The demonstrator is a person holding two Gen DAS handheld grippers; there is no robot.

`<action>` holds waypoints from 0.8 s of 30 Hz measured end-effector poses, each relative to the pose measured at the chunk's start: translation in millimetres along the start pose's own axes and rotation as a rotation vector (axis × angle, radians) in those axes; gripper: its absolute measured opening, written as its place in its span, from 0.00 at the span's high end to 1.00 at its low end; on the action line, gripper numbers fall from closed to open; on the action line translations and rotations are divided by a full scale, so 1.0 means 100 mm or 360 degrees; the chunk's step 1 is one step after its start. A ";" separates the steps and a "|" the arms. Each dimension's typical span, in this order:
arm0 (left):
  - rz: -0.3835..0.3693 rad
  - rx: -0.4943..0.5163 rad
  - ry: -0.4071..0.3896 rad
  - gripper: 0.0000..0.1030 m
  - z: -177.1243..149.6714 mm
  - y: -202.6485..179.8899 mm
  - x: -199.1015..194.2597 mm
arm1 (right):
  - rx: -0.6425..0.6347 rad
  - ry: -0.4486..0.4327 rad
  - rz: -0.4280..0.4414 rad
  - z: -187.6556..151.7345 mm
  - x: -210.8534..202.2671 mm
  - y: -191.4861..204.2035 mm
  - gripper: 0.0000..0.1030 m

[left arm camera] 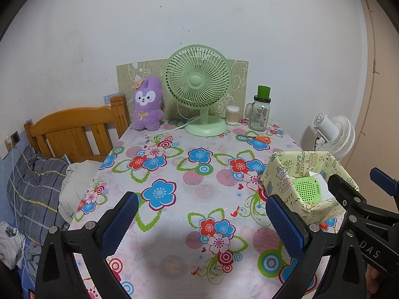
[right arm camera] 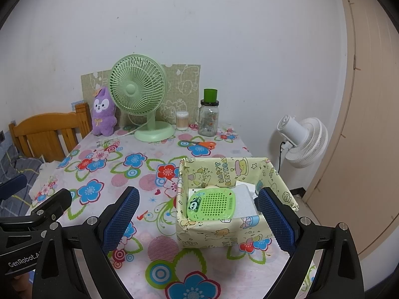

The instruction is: Organize rigid objects

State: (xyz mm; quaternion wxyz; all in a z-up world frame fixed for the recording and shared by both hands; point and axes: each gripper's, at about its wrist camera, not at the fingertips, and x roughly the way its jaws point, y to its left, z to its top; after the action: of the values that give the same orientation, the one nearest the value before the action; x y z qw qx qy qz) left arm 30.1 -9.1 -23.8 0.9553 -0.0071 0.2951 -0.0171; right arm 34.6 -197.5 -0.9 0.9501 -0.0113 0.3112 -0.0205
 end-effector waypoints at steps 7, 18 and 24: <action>-0.0001 0.0000 -0.0003 0.00 0.01 0.00 -0.01 | -0.0002 -0.0002 0.0000 0.00 0.00 0.00 0.05; 0.0001 0.0000 -0.0005 0.00 0.01 -0.01 -0.02 | -0.0001 -0.0007 0.0000 -0.01 -0.01 -0.01 0.05; 0.0001 0.0002 -0.0006 0.00 0.02 0.00 -0.02 | 0.0001 -0.0010 -0.0002 0.00 -0.01 0.00 0.05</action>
State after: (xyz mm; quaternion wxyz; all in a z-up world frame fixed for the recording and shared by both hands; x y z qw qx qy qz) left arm 29.1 -9.3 -20.9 0.9559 -0.0066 0.2932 -0.0171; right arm 33.6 -197.0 -0.1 0.9510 -0.0112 0.3081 -0.0212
